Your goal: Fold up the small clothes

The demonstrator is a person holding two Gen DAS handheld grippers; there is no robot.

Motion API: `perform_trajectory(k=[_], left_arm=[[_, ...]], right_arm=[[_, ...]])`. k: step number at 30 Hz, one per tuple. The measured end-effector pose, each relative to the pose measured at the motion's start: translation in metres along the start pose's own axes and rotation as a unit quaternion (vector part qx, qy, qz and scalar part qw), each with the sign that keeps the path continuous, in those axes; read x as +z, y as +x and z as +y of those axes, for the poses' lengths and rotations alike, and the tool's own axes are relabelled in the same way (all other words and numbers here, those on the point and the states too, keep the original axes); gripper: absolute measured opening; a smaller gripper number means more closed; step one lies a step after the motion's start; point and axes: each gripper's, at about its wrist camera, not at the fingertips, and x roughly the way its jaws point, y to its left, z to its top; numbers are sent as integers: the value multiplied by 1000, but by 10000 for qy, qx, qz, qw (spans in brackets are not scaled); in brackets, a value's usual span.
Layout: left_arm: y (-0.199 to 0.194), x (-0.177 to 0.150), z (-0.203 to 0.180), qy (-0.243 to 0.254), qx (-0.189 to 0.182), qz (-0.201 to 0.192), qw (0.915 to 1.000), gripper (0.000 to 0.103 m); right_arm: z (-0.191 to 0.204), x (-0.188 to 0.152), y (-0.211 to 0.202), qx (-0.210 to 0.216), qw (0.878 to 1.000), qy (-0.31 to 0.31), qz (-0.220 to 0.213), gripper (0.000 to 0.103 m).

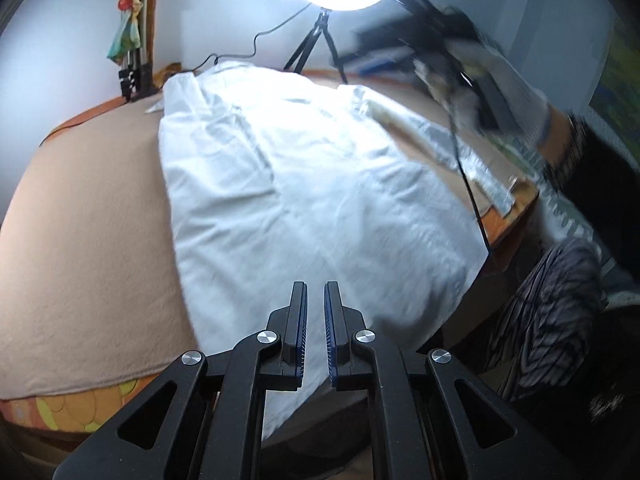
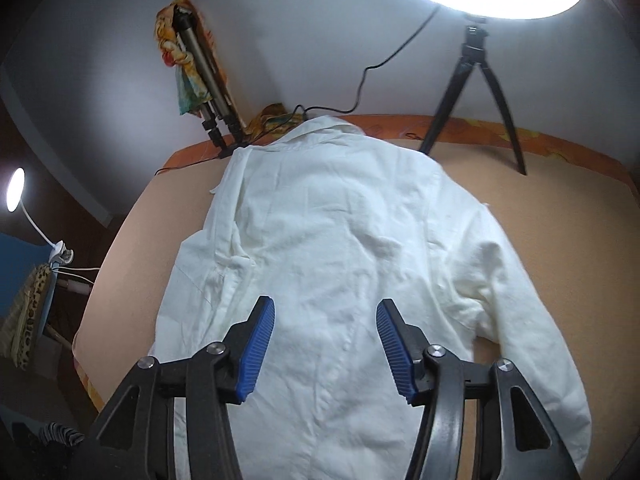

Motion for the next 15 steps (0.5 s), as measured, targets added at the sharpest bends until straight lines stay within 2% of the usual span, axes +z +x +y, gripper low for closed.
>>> perform_trajectory(k=[4, 6, 8, 10, 15], left_arm=[[7, 17, -14, 78, -164, -99, 9998, 8], [14, 25, -21, 114, -301, -110, 9994, 8], [22, 33, -30, 164, -433, -118, 9989, 8], [30, 40, -39, 219, -494, -119, 9985, 8], [51, 53, -60, 241, -802, -10, 9965, 8]], right_arm=[[-48, -31, -42, -248, 9994, 221, -39, 56], [-69, -47, -58, -502, 9985, 215, -19, 56], [-91, -65, -75, -790, 9967, 205, 19, 62], [-112, -81, -86, -994, 9945, 324, 63, 63], [-150, -121, -106, -1191, 9916, 444, 242, 63]])
